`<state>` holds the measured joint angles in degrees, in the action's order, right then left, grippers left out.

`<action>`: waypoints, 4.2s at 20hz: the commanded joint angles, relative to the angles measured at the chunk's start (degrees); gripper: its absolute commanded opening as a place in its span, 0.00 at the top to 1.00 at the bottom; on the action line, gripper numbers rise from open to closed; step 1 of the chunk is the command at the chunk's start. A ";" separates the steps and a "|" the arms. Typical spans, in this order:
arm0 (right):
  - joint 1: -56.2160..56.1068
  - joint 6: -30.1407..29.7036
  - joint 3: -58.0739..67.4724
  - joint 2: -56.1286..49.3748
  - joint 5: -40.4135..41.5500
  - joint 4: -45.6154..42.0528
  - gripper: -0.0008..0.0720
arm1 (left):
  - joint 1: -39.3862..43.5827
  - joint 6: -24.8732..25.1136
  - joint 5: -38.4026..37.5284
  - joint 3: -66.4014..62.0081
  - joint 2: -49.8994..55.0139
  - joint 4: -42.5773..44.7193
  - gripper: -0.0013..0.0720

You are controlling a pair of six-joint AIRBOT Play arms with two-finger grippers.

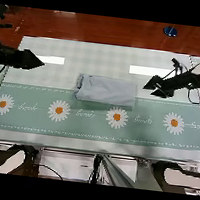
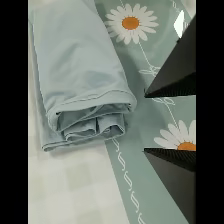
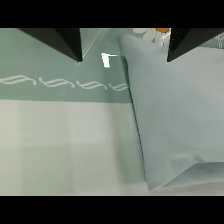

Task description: Fold the shirts.

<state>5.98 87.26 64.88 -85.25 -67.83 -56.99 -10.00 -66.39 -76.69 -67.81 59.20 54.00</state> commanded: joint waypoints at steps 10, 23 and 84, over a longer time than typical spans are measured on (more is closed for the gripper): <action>-9.70 -12.31 -4.02 -11.10 10.29 25.97 0.95 | 0.02 -1.60 -0.07 0.04 0.15 0.48 0.44; 23.63 5.11 6.60 23.17 -5.55 5.92 0.95 | 0.02 -1.57 -0.17 0.07 0.15 0.48 0.44; -14.01 -6.23 10.82 9.77 -8.44 -33.20 0.52 | 28.13 -18.73 9.16 -0.28 15.56 34.10 0.07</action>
<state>-7.70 81.01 78.74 -78.15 -79.96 -90.37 17.93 -85.12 -67.31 -68.05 74.67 87.29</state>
